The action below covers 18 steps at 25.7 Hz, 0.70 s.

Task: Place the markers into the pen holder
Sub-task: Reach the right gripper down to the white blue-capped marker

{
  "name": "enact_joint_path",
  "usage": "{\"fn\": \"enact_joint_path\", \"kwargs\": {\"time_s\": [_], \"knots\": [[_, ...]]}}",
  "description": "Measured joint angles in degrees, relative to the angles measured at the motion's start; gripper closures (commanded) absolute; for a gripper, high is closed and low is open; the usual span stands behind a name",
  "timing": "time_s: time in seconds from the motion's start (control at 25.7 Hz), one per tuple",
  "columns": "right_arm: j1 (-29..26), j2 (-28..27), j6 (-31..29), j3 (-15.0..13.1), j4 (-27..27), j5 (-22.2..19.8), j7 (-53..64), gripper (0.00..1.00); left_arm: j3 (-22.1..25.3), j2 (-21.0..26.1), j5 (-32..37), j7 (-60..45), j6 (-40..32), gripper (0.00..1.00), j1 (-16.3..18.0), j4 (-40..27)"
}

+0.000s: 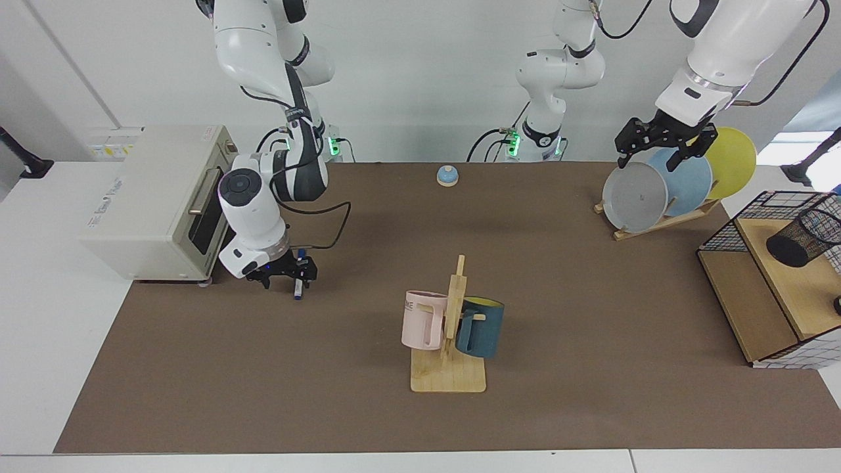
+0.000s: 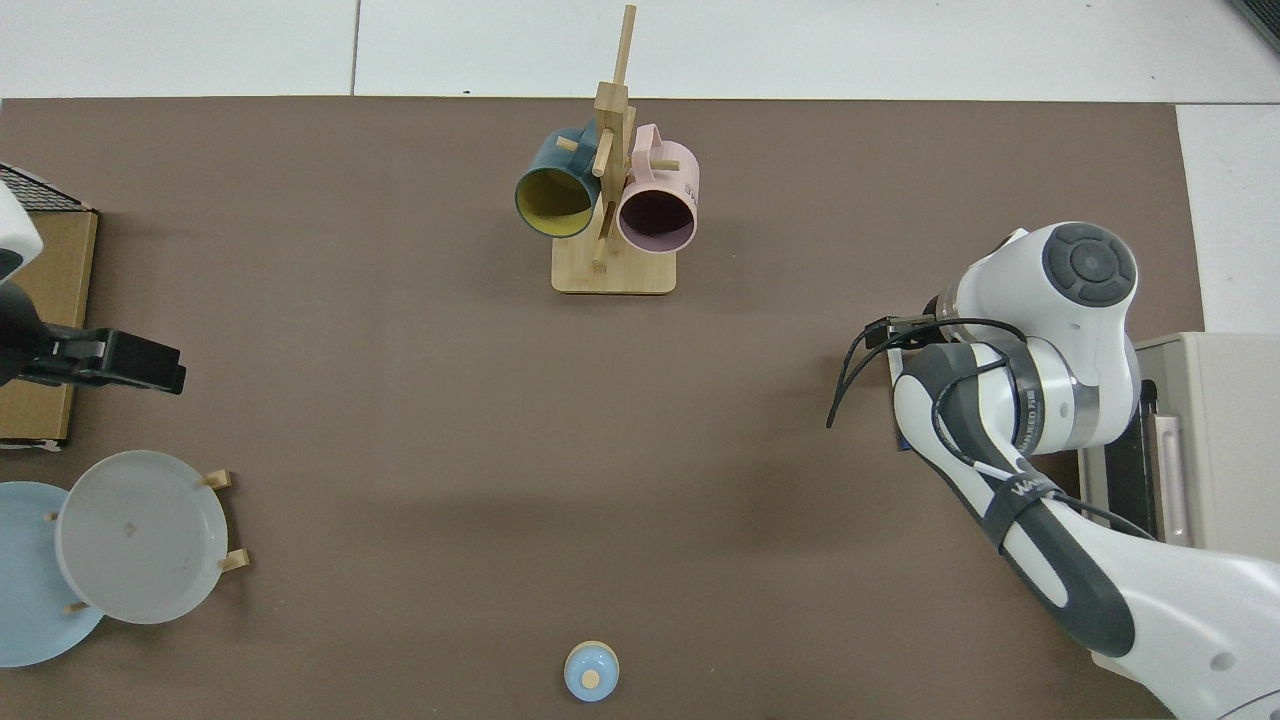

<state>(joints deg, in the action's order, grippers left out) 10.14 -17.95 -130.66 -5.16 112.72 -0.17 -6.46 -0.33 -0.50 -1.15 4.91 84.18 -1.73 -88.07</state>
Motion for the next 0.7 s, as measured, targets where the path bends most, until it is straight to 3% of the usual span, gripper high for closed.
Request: {"fn": "enact_joint_path", "kwargs": {"time_s": [0.31, 0.39, 0.43, 0.51, 0.55, 0.7], "knots": [[0.2, -1.0, -0.7, 0.2, 1.9, 0.0, -2.8, 0.03, 0.0, 0.0, 0.0, 0.0, 0.0, 0.00, 0.0, 0.0], [0.2, -1.1, -0.8, 0.2, 2.1, 0.0, -2.9, 0.16, 0.0, 0.0, 0.0, 0.0, 0.0, 0.00, 0.0, 0.0], [0.2, -1.2, -0.9, 0.1, 2.1, 0.0, -2.9, 0.29, 0.0, 0.0, 0.0, 0.0, 0.0, 0.00, 0.0, 0.0], [0.2, -1.4, -0.9, 0.1, 2.1, 0.0, -2.9, 0.69, 0.0, 0.0, 0.0, 0.0, 0.0, 0.00, 0.0, 0.0], [0.2, -1.4, -1.0, 0.1, 2.1, 0.0, -2.9, 1.00, 0.0, 0.0, 0.0, 0.0, 0.0, 0.00, 0.0, 0.0], [0.2, -1.5, -1.0, 0.2, 2.0, 0.1, -3.0, 1.00, 0.0, 0.0, 0.0, 0.0, 0.0, 0.00, 0.0, 0.0]]}}
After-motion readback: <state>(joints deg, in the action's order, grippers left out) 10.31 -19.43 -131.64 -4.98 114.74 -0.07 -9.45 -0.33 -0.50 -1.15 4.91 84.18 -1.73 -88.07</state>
